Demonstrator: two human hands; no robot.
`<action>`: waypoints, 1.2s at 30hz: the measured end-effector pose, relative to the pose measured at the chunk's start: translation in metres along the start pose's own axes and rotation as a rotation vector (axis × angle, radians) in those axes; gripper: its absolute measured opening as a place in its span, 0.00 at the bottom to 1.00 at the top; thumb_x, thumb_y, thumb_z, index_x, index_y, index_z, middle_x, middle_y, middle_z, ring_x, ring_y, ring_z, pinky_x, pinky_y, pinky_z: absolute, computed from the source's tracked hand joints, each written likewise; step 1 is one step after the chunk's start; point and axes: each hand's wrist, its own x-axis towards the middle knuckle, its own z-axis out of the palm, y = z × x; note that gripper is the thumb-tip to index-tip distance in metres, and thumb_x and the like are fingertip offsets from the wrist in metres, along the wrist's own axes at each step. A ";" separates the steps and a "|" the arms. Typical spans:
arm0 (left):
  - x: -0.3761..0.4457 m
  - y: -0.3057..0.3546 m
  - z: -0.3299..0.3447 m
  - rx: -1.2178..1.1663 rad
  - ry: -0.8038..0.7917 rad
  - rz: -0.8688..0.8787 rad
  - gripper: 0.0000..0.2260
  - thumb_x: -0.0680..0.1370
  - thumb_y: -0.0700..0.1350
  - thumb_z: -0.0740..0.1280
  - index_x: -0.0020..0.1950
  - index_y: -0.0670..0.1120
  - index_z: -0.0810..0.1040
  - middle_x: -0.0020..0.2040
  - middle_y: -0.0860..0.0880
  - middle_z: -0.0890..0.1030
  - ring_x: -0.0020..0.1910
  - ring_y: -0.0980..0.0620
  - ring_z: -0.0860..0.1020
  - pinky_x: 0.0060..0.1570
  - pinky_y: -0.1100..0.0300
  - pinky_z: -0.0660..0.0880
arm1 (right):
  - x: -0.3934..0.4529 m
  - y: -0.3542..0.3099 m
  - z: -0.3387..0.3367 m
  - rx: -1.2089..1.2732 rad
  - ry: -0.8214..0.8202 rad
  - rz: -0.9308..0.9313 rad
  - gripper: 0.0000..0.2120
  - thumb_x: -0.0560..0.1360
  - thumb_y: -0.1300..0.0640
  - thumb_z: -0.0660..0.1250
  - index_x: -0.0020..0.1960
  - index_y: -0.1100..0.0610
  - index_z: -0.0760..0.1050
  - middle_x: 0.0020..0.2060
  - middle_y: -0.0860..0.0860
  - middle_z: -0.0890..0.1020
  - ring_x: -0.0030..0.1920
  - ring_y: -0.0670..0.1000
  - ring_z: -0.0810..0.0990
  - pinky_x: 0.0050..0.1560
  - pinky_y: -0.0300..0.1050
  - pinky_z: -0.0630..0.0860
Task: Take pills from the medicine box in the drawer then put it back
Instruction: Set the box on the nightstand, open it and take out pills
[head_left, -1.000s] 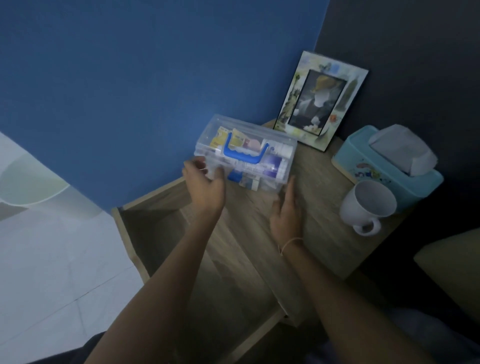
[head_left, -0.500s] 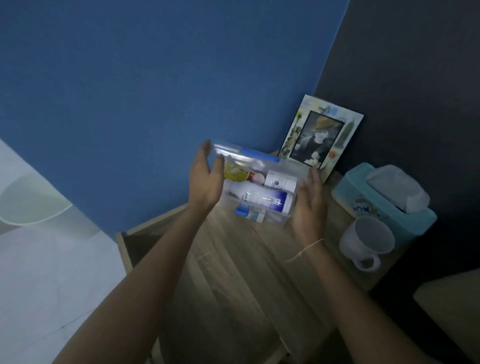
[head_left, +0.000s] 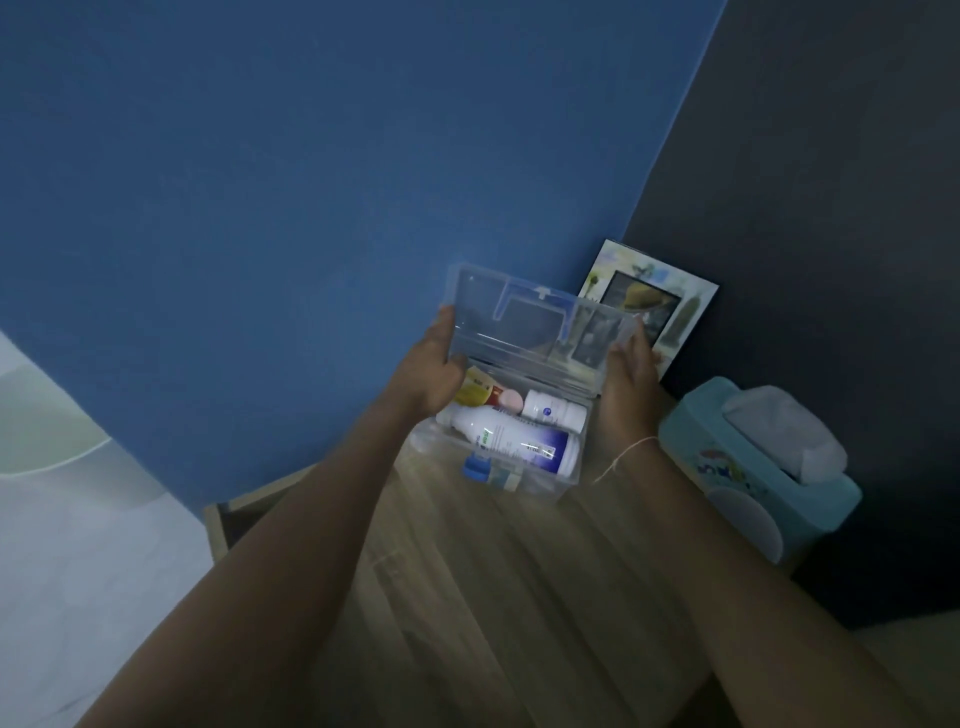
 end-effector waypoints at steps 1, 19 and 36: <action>-0.001 -0.002 0.001 0.011 -0.006 0.004 0.27 0.80 0.41 0.56 0.78 0.47 0.49 0.79 0.48 0.53 0.77 0.49 0.55 0.72 0.61 0.51 | 0.000 0.002 0.001 -0.008 -0.011 0.008 0.23 0.80 0.53 0.56 0.74 0.45 0.58 0.70 0.53 0.69 0.61 0.49 0.74 0.56 0.41 0.68; -0.027 -0.001 0.028 0.369 -0.049 0.283 0.13 0.80 0.42 0.60 0.63 0.43 0.77 0.61 0.40 0.79 0.60 0.40 0.76 0.59 0.49 0.72 | -0.176 0.095 -0.033 -0.858 -0.346 -0.172 0.28 0.81 0.46 0.44 0.76 0.57 0.43 0.76 0.52 0.46 0.76 0.52 0.47 0.75 0.54 0.51; 0.022 0.015 0.068 0.318 -0.126 -0.050 0.06 0.69 0.44 0.73 0.44 0.43 0.84 0.46 0.45 0.86 0.48 0.49 0.81 0.44 0.60 0.73 | -0.172 0.096 -0.029 -1.029 -0.481 -0.153 0.32 0.79 0.41 0.36 0.77 0.59 0.48 0.77 0.55 0.52 0.77 0.52 0.47 0.77 0.53 0.50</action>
